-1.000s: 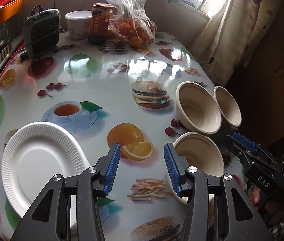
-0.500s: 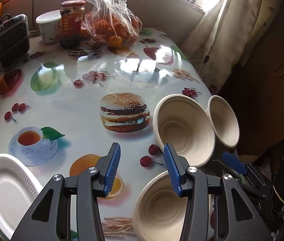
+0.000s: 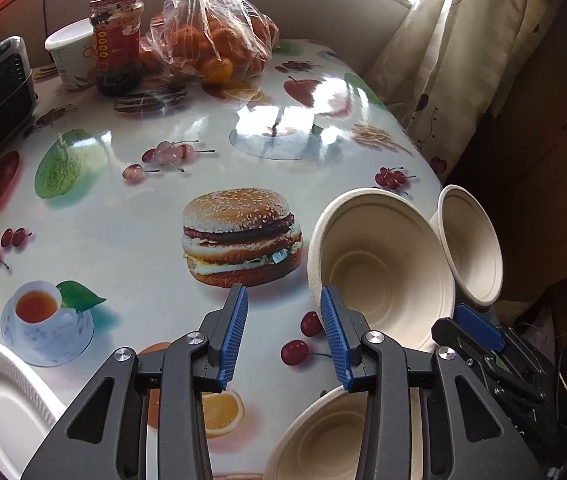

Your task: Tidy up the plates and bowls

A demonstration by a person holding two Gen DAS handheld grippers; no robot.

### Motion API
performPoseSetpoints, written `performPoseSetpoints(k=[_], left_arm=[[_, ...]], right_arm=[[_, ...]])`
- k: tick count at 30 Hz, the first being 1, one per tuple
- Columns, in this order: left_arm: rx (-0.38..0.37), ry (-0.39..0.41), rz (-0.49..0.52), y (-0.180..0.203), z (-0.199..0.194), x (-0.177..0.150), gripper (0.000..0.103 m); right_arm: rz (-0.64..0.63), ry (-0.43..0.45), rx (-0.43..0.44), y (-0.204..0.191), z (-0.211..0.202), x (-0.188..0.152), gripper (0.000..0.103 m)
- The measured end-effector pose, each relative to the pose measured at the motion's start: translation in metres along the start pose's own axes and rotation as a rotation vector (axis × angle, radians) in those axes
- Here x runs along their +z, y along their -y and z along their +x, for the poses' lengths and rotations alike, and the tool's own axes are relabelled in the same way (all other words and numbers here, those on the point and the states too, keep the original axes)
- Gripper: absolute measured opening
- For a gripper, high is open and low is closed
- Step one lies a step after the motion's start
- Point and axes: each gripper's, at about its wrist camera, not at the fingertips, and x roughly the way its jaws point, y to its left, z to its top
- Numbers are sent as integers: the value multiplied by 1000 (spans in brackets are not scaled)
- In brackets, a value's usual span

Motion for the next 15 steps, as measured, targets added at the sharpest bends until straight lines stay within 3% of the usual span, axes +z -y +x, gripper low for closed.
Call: performPoseSetpoints(k=[3, 15], left_arm=[[2, 3, 13, 3, 2, 3, 29], [-42, -27, 3, 5, 14, 5, 17]], right_arm=[[-1, -2, 7, 1, 2, 1, 31], [5, 5, 19, 1, 5, 4, 22]])
